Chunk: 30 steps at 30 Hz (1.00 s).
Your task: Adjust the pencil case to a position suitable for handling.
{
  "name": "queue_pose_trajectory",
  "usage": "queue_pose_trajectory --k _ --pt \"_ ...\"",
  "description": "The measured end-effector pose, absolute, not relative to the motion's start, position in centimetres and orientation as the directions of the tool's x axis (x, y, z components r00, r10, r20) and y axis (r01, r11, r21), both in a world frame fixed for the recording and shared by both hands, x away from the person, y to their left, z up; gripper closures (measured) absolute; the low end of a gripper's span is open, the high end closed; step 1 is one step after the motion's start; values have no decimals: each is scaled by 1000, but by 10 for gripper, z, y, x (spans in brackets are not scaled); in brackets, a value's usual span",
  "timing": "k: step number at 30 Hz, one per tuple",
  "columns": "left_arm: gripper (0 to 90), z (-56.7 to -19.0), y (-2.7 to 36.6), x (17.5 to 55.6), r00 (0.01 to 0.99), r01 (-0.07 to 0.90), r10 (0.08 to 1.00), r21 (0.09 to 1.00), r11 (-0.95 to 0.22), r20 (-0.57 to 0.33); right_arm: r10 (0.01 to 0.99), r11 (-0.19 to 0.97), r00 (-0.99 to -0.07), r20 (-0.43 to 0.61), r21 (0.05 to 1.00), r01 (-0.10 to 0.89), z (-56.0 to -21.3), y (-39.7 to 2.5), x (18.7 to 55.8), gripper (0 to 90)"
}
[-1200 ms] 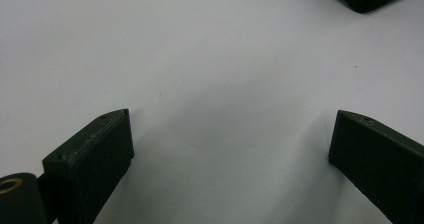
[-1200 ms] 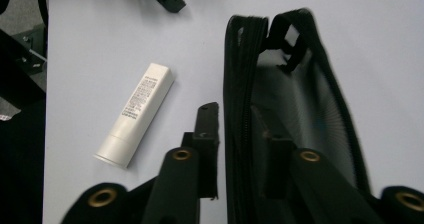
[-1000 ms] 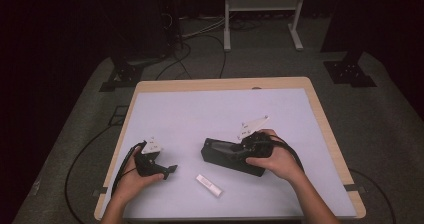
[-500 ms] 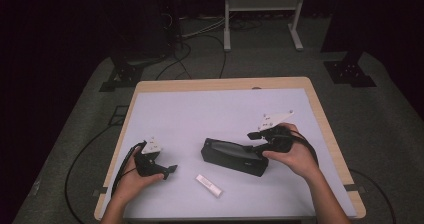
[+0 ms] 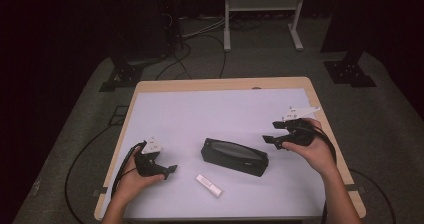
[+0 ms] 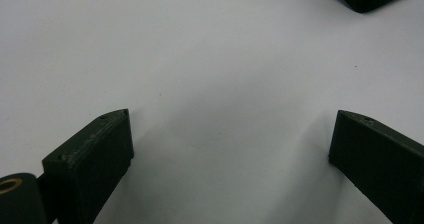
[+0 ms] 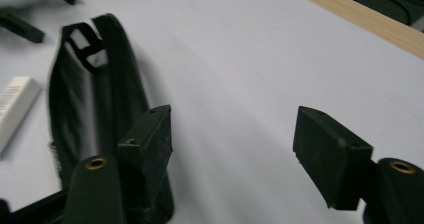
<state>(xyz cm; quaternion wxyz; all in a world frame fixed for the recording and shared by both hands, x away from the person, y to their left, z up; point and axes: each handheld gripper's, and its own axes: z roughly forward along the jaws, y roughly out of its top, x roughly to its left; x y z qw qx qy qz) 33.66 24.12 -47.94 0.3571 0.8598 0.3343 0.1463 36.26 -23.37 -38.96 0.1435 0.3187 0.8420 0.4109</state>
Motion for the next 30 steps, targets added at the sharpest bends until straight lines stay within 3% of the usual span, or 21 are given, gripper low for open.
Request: queue_pose_trajectory --k 7,30 --pt "32 -479 241 337 734 471 680 712 -521 12 731 425 -682 21 768 479 -405 -259 361 207" --pt "33 -480 241 337 733 469 680 714 -520 14 837 379 -547 12 708 596 -461 -296 346 206"
